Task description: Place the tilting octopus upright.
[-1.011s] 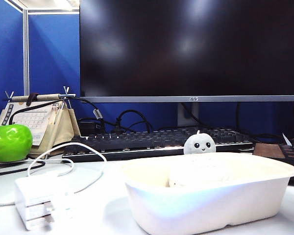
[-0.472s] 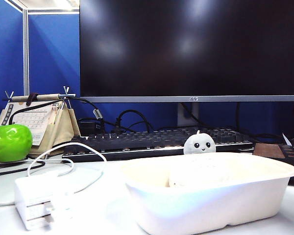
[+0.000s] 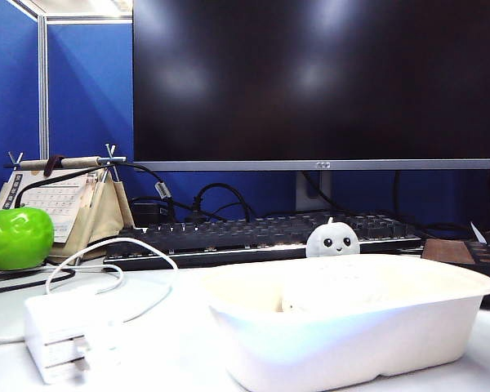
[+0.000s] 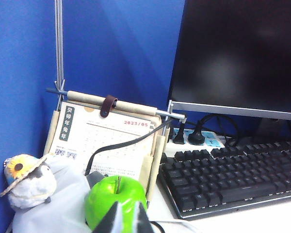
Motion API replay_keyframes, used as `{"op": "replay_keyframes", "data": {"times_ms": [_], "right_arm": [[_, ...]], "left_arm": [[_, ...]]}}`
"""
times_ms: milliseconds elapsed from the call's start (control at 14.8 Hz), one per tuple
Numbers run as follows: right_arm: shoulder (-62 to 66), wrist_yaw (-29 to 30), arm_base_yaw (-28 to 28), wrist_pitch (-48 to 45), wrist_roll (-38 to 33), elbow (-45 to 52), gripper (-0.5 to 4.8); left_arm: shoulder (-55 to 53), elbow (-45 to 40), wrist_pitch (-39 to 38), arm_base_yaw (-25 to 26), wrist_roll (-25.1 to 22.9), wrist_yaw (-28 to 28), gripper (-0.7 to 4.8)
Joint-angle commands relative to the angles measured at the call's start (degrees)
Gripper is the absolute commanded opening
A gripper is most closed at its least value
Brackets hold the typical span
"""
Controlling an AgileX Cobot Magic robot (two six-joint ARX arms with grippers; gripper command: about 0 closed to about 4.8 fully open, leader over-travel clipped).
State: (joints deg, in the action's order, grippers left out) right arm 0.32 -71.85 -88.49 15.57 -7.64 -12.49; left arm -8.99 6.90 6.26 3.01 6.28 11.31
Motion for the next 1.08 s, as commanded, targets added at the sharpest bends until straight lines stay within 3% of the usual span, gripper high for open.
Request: {"op": "replay_keyframes", "data": {"times_ms": [67,944,1011,1079], "right_arm": [[0.0,0.0,0.0,-0.4,0.0,-0.3,-0.05],[-0.1,-0.2,0.8,-0.4,0.2,-0.3,-0.05],[-0.2,3.4,3.9,-0.9,-1.3,-0.2,-0.05],[-0.2,11.8,8.7,-0.9,-2.3,-0.2,-0.06]], "left_arm": [[0.0,0.0,0.6,0.1,0.2,0.3,0.49],[0.0,0.0,0.5,0.1,0.2,0.3,0.49],[0.0,0.0,0.5,0.1,0.2,0.3,0.49],[0.0,0.0,0.4,0.1,0.2,0.3,0.49]]}}
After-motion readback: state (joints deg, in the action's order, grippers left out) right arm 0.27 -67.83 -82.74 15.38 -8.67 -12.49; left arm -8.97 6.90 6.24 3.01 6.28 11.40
